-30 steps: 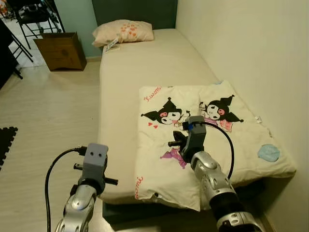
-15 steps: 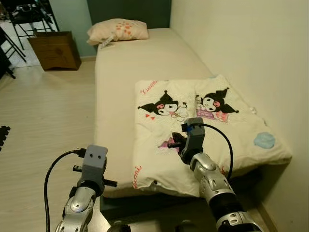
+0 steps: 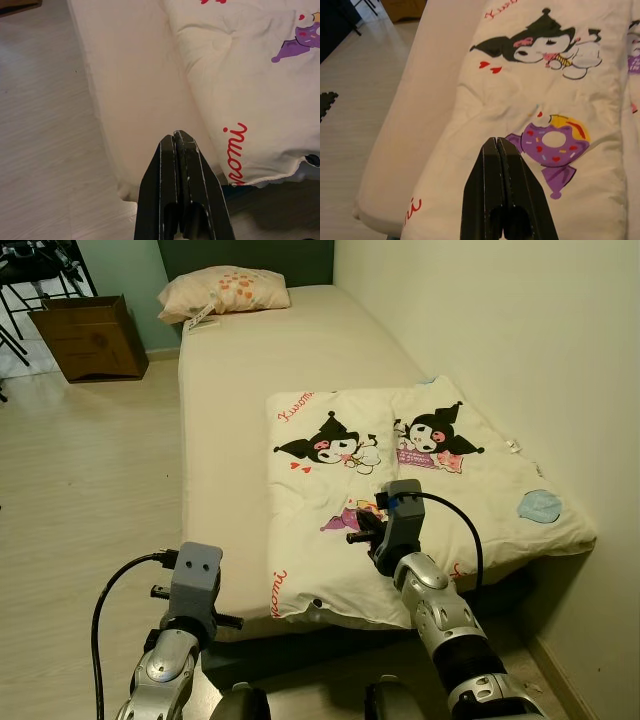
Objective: Clean up the room
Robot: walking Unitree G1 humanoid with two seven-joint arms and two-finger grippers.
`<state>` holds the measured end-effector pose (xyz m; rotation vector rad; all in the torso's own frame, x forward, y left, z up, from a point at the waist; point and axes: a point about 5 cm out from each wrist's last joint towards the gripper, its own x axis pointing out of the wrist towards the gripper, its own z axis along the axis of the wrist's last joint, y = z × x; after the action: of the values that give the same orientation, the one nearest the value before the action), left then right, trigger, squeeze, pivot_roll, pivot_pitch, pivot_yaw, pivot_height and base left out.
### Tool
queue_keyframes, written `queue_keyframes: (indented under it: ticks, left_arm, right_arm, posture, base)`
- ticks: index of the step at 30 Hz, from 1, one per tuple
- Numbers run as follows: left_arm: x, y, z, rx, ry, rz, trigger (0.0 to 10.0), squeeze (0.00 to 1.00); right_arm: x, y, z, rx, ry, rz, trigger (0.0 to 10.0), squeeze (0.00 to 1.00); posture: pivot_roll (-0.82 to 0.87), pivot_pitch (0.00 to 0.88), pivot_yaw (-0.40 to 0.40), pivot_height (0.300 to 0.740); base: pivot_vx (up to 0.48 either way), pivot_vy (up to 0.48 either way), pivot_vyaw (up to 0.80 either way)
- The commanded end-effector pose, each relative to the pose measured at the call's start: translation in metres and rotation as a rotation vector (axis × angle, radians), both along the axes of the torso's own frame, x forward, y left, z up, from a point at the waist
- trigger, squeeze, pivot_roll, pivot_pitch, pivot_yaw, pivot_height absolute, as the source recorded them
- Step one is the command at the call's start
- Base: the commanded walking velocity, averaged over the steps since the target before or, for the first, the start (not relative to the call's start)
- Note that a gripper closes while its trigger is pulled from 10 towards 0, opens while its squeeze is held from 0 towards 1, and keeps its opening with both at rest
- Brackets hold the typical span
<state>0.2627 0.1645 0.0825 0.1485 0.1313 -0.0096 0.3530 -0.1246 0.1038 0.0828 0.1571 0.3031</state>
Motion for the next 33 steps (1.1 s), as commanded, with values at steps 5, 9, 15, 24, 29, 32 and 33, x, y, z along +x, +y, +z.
queue_keyframes:
  ticks: [5,9,15,24,29,32,33]
  left_arm:
    - [-0.006,0.002,-0.007,-0.002,0.031,0.023,10.0,0.0]
    - [-0.008,0.003,-0.007,-0.002,0.032,0.03,10.0,0.0]
    - [-0.01,0.006,-0.007,0.003,0.031,0.047,10.0,0.0]
    - [-0.015,0.006,-0.006,-0.001,0.028,0.061,10.0,0.0]
    - [-0.019,0.009,-0.004,0.0,0.009,0.087,10.0,0.0]
    - [-0.02,0.012,0.007,-0.007,-0.061,0.088,10.0,0.0]
    - [-0.021,0.014,0.014,-0.027,-0.101,0.08,10.0,0.0]
  right_arm:
    - [0.003,0.001,0.003,0.007,-0.004,0.012,10.0,0.0]
    - [0.005,0.001,0.004,0.001,-0.01,0.014,10.0,0.0]
    - [0.01,0.0,0.009,-0.004,-0.018,0.015,10.0,0.0]
    - [0.019,-0.004,0.022,0.015,-0.045,0.019,10.0,0.0]
    - [0.025,-0.004,0.029,-0.026,-0.054,0.041,10.0,0.0]
    - [0.029,-0.006,0.03,-0.092,-0.037,0.051,10.0,0.0]
    - [0.032,-0.013,0.03,-0.115,-0.02,0.027,10.0,0.0]
  posture:
    - [-0.06,0.163,0.011,0.6]
    - [-0.06,0.164,0.01,0.59]
    - [-0.05,0.166,0.001,0.59]
    - [-0.05,0.179,-0.01,0.581]
    - [-0.04,0.199,-0.022,0.572]
    - [-0.03,0.211,-0.03,0.572]
    - [-0.03,0.217,-0.035,0.572]
  base:
    - [0.0,0.0,0.0]
    - [0.0,0.0,0.0]
    - [0.0,0.0,0.0]
    - [0.0,0.0,0.0]
    - [0.0,0.0,0.0]
    - [0.0,0.0,0.0]
    - [0.0,0.0,0.0]
